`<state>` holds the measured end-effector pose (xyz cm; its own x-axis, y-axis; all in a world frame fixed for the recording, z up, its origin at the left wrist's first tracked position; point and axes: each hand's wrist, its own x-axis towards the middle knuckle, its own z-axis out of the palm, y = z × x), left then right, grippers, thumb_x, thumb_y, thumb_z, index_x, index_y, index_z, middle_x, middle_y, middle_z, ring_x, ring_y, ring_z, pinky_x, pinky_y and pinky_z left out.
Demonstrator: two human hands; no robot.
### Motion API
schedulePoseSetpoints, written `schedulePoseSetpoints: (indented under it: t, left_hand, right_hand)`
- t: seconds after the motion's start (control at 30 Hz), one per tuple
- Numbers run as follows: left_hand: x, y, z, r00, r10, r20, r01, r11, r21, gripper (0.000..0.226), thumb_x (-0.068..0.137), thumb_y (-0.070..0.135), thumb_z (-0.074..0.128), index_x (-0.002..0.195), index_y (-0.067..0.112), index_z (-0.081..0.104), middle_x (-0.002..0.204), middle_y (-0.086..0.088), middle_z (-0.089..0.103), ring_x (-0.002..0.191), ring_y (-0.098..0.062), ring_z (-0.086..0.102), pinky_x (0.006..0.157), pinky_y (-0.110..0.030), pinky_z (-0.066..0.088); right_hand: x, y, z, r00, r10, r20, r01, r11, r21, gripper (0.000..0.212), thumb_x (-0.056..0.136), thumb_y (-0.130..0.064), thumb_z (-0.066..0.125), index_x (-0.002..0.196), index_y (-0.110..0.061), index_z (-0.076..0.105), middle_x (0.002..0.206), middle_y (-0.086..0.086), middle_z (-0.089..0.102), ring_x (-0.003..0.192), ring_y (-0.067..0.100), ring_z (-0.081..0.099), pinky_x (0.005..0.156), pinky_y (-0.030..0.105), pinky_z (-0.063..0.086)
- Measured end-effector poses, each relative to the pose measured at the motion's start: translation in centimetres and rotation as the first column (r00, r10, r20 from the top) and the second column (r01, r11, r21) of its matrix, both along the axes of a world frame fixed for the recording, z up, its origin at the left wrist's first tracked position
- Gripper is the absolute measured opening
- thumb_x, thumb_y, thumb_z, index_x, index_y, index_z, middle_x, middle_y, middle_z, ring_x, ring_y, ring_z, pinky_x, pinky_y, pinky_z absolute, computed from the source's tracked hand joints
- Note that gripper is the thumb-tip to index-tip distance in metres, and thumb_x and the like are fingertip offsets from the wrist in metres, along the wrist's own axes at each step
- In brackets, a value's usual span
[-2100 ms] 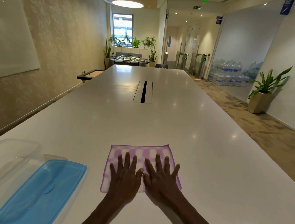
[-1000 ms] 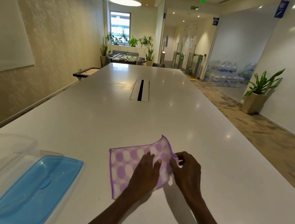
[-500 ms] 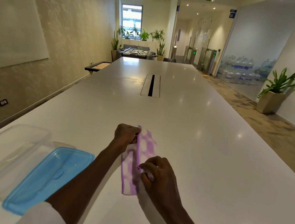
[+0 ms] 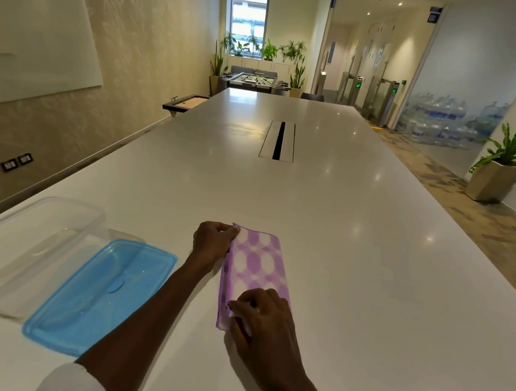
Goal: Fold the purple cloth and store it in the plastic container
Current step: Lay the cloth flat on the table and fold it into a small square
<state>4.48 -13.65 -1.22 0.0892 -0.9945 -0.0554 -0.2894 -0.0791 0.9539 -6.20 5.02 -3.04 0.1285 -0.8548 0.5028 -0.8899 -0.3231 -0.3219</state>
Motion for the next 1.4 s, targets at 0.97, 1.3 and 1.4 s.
schedulePoseSetpoints:
  t: [0.97,1.3,1.4]
  left_hand:
    - [-3.5,2.6,-1.1,0.841,-0.281,0.463,0.465,0.813,-0.35,0.031,0.101,0.02,0.043,0.114,0.008,0.068,0.116,-0.01,0.07,0.106,-0.022,0.064,0.096,-0.029,0.047]
    - [-2.5,1.2,-4.7,0.416,-0.414,0.81,0.718,0.696,-0.013,0.055,0.099,0.053,0.012,0.151,0.036,0.02,0.162,0.012,0.009,0.151,-0.015,-0.002,0.122,-0.045,0.0]
    - [-2.4,0.8,-5.0,0.357,-0.381,0.853,0.719,0.695,0.01,0.061,0.093,0.063,0.004,0.151,0.044,0.01,0.162,0.015,0.001,0.15,-0.016,-0.007,0.119,-0.048,-0.007]
  right_hand:
    - [-1.7,-2.7,-0.5,0.978,-0.17,-0.122,0.188,0.97,0.154,0.054,0.099,-0.04,0.041,0.144,-0.009,0.045,0.152,0.019,0.04,0.143,0.034,0.034,0.119,0.045,0.025]
    - [-0.4,-3.3,-4.1,0.953,-0.246,-0.179,0.294,0.895,0.337,0.119,0.067,-0.095,0.008,0.155,-0.016,-0.006,0.161,0.015,-0.018,0.149,0.038,-0.013,0.115,0.057,-0.014]
    - [-0.1,-3.5,-4.0,0.946,-0.268,-0.18,0.317,0.879,0.357,0.127,0.061,-0.098,0.008,0.155,-0.015,-0.006,0.16,0.014,-0.019,0.148,0.04,-0.015,0.112,0.059,-0.018]
